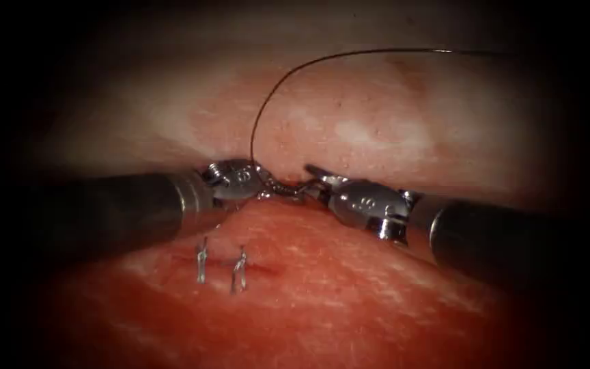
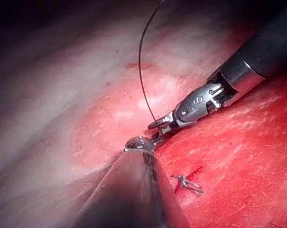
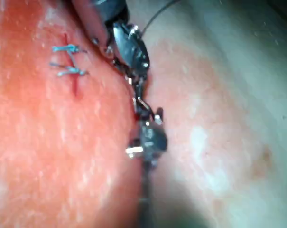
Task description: Wound Closure
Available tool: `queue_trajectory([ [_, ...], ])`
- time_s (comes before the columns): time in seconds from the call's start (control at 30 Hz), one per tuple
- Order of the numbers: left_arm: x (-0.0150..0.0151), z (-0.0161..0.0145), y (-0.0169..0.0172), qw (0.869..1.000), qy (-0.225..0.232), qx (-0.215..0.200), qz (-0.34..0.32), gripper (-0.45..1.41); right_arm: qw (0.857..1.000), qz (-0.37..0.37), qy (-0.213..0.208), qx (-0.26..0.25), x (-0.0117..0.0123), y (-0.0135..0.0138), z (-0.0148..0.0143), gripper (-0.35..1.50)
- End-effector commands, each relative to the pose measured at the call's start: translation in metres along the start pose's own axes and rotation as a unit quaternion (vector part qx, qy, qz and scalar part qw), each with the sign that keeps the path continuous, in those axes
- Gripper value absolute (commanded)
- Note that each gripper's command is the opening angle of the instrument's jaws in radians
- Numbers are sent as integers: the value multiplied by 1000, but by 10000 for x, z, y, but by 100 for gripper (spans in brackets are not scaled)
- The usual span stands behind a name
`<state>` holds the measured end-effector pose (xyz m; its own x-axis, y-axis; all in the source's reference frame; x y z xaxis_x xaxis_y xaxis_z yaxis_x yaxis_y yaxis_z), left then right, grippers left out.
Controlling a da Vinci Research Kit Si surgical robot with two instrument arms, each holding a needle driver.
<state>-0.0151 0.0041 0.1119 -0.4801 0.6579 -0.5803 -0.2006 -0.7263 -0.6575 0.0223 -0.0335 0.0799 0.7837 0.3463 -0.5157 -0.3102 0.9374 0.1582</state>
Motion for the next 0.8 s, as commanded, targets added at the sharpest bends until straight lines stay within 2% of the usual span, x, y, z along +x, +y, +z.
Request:
queue_trajectory([
  [0.03,-2,8,-1,1000,0,-1,0,-38,1000,1,3,2,2,-1,7,-35],
  [0.3,-2,9,-1,1000,0,-1,0,-38,1000,9,22,-15,11,7,2,-35],
  [0.6,-2,9,0,1000,-1,-1,0,-38,1000,10,-1,-28,7,7,-12,-35],
  [0.8,-3,8,0,1000,-1,-1,-3,-38,1000,8,-13,-17,5,7,-18,-35],
])
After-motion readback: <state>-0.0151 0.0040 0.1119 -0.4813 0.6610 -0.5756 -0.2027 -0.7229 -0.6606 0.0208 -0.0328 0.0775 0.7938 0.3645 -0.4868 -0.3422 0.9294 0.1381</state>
